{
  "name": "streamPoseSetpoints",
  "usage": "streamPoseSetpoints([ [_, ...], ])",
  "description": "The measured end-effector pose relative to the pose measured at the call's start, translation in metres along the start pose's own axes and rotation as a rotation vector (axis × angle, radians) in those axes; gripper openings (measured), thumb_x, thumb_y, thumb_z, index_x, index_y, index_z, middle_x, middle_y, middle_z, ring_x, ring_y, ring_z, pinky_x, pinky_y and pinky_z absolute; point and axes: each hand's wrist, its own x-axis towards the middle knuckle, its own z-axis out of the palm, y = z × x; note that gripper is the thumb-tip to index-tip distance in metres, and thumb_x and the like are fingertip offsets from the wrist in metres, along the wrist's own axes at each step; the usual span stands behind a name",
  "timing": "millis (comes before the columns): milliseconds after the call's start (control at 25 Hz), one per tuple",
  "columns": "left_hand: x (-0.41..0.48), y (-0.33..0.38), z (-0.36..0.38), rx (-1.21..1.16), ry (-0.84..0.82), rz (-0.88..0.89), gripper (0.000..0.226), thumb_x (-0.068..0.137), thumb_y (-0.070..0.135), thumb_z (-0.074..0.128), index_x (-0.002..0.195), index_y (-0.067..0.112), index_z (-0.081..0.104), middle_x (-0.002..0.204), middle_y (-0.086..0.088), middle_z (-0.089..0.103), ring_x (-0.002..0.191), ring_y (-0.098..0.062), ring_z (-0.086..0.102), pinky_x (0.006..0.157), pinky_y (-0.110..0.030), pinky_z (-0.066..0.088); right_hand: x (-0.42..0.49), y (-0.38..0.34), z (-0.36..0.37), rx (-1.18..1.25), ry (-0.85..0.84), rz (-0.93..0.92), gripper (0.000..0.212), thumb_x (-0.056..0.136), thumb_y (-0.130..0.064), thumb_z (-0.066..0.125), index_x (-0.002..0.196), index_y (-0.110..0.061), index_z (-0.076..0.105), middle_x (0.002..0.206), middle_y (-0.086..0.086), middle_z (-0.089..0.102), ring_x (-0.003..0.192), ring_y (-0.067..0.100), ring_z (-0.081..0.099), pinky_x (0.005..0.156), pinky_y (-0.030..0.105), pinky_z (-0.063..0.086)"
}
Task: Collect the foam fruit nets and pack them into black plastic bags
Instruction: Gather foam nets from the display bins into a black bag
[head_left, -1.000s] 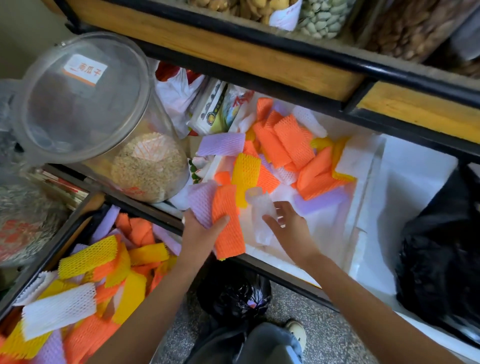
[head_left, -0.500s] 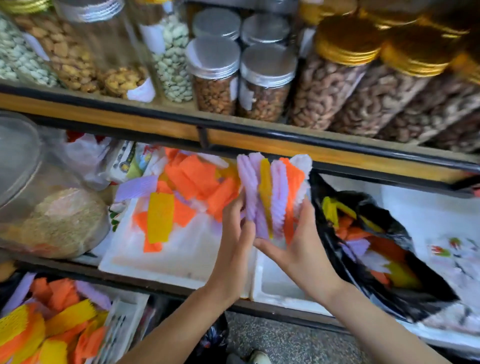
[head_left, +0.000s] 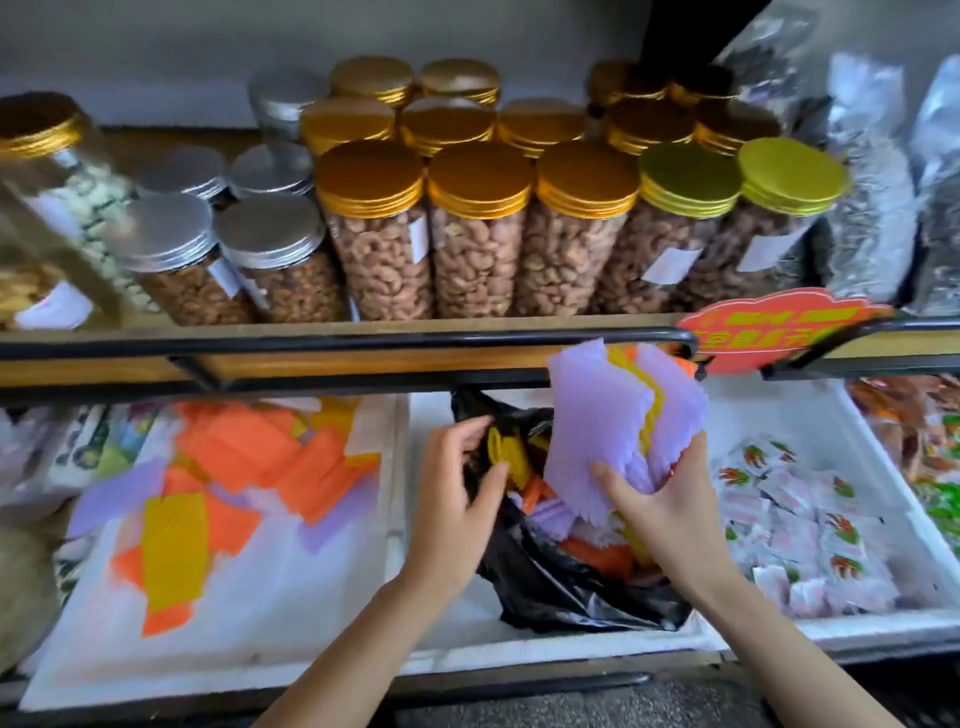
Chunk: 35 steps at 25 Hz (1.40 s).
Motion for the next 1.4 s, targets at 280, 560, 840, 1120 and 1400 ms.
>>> streamPoseSetpoints([
  [280, 0.013, -0.057, 0.037, 0.054, -0.200, -0.708, 0.031, 0.092, 0.012, 0.059, 0.117, -0.004, 0.052, 0.118, -0.009, 0.061, 0.114, -0.023, 0.055, 0.086, -0.031, 0.044, -0.003, 0.039, -0.018, -0.121, -0.524, 0.094, 0.047, 0.074, -0.026, 0.077, 0.101, -0.036, 0.040, 0.096, -0.015, 0.058, 0.081, -0.012, 0.056, 0.069, 0.011, 0.046],
  [560, 0.002, -0.045, 0.040, -0.217, 0.073, -0.722, 0.021, 0.099, 0.009, 0.044, 0.078, 0.009, 0.047, 0.070, -0.005, 0.057, 0.061, -0.013, 0.060, 0.067, -0.027, 0.050, 0.044, 0.083, -0.014, -0.415, -0.483, 0.140, 0.050, 0.074, -0.031, 0.076, 0.104, -0.012, 0.039, 0.086, -0.004, 0.048, 0.079, 0.017, 0.053, 0.060, 0.024, 0.037],
  [840, -0.001, -0.026, 0.011, -0.372, 0.140, -0.658, 0.022, 0.099, 0.011, 0.044, 0.078, 0.005, 0.045, 0.059, -0.002, 0.047, 0.044, -0.014, 0.055, 0.063, -0.033, 0.055, 0.052, 0.068, -0.010, -0.542, -0.113, 0.082, 0.084, 0.072, -0.027, 0.073, 0.138, -0.001, 0.027, 0.127, 0.015, 0.043, 0.118, 0.034, 0.042, 0.087, 0.038, 0.041],
  [1120, -0.002, -0.021, -0.002, -0.257, 0.111, -0.615, 0.019, 0.098, 0.010, 0.046, 0.079, 0.006, 0.051, 0.062, -0.004, 0.044, 0.041, -0.007, 0.050, 0.075, -0.043, 0.050, 0.027, 0.069, 0.015, -0.801, -0.570, -0.100, 0.085, 0.076, -0.037, 0.069, 0.142, -0.013, 0.021, 0.132, 0.005, 0.039, 0.121, 0.024, 0.042, 0.091, 0.031, 0.041],
  [1400, 0.001, -0.022, -0.009, -0.193, 0.086, -0.589, 0.020, 0.098, 0.013, 0.047, 0.079, 0.009, 0.051, 0.062, -0.002, 0.047, 0.043, -0.009, 0.054, 0.073, -0.039, 0.044, 0.053, 0.093, 0.037, -1.016, -0.296, -0.185, 0.076, 0.068, -0.024, 0.078, 0.130, -0.001, 0.040, 0.122, 0.015, 0.051, 0.114, 0.033, 0.052, 0.087, 0.037, 0.047],
])
